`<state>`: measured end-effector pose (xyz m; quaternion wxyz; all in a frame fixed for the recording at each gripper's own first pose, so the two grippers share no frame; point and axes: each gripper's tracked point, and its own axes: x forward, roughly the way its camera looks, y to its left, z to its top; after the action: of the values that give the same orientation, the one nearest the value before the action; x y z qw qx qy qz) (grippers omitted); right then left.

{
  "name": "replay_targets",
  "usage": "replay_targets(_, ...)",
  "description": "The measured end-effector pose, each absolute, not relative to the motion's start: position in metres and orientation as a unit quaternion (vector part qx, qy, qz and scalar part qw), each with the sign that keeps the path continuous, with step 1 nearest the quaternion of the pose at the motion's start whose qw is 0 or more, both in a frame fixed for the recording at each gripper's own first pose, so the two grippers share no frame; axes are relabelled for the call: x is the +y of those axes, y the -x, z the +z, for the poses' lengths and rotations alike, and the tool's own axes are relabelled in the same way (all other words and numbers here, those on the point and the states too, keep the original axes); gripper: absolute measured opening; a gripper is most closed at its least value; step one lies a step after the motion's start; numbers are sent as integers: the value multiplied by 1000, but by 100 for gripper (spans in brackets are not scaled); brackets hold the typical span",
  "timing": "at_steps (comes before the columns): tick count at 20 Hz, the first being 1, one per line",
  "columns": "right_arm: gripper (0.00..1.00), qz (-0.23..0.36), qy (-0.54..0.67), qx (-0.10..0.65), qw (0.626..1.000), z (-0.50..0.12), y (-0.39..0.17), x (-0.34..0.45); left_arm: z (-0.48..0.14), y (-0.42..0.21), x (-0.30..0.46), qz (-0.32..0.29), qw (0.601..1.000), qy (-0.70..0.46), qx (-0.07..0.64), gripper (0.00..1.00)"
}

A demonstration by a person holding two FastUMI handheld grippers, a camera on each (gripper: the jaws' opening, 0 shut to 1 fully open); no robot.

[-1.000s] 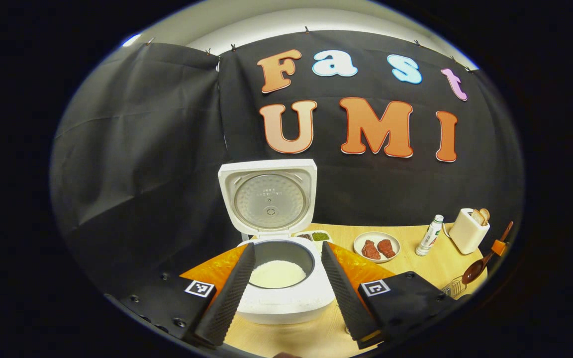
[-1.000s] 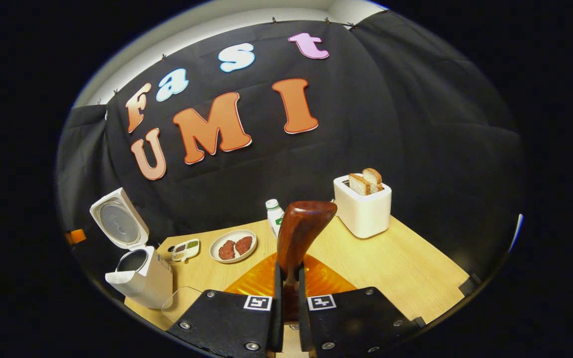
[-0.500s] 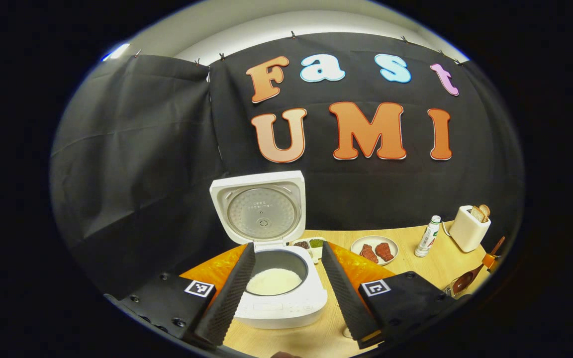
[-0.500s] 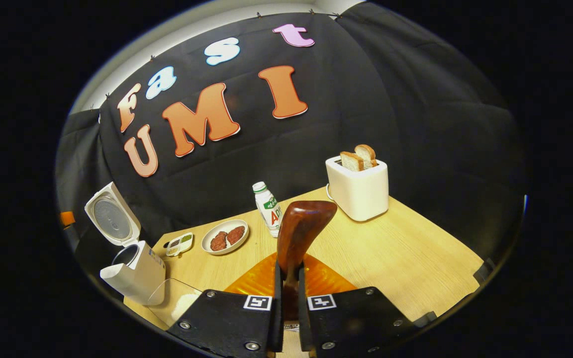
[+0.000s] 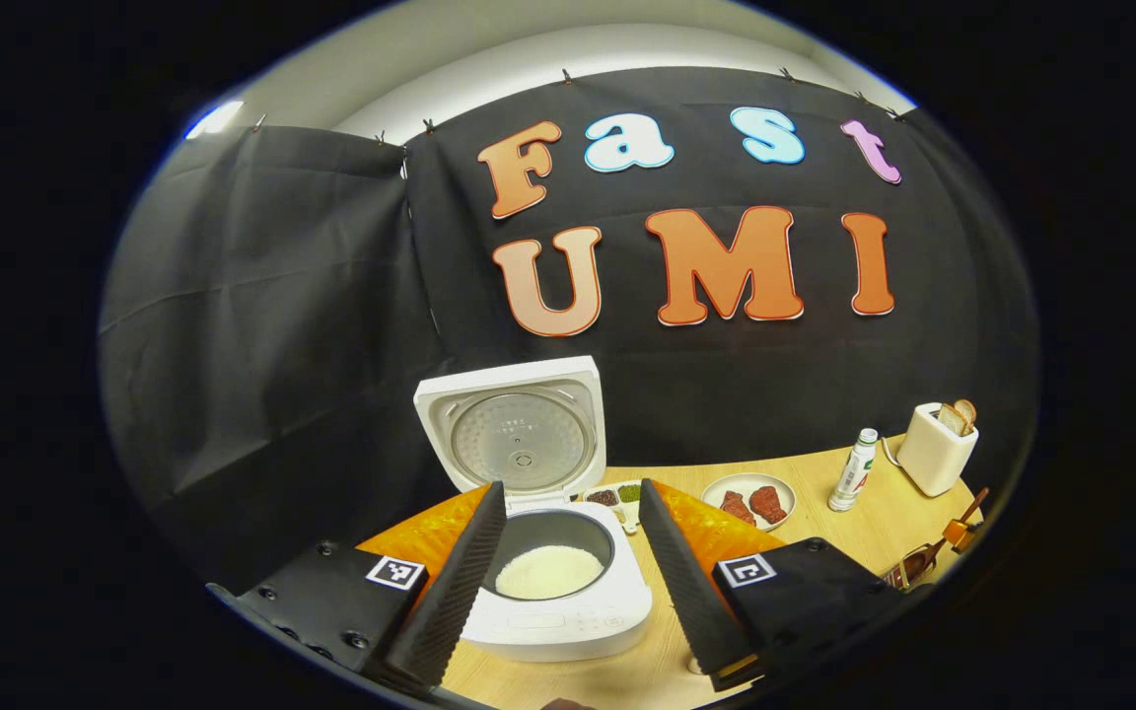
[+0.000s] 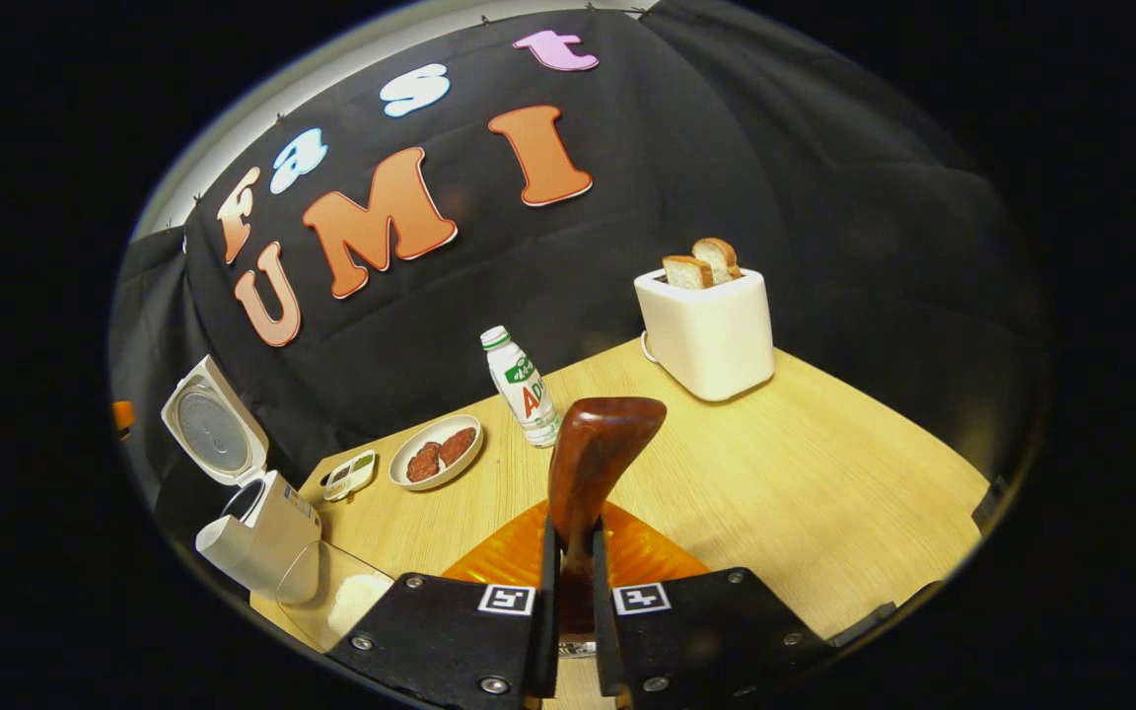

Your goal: Close the left gripper, press the button to open the rice cooker; take a wooden spoon from the chopstick holder with the right hand, scoop a spoonful of rice and pour it into the rice cooker, then put the wooden spoon back into the chopstick holder.

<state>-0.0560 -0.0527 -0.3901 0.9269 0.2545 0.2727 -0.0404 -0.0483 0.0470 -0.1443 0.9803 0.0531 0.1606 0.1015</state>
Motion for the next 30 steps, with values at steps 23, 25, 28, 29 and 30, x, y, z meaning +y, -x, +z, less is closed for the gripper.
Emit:
replay_targets(23,92,-138,-179,187,956,-241,113,-147,-114,-135,191,158,967,71,186,100)
replay_targets(25,94,-151,-162,168,961,-220,120,-151,-116,-154,200,157,966,77,191,98)
replay_targets(28,94,-168,-143,150,964,-194,131,-152,-118,-187,212,157,965,67,197,98)
replay_targets(29,94,-173,-140,146,964,-188,135,-151,-121,-199,219,160,964,64,201,98)
replay_targets(30,94,-179,-138,142,964,-183,139,-152,-129,-209,221,164,963,63,205,98)
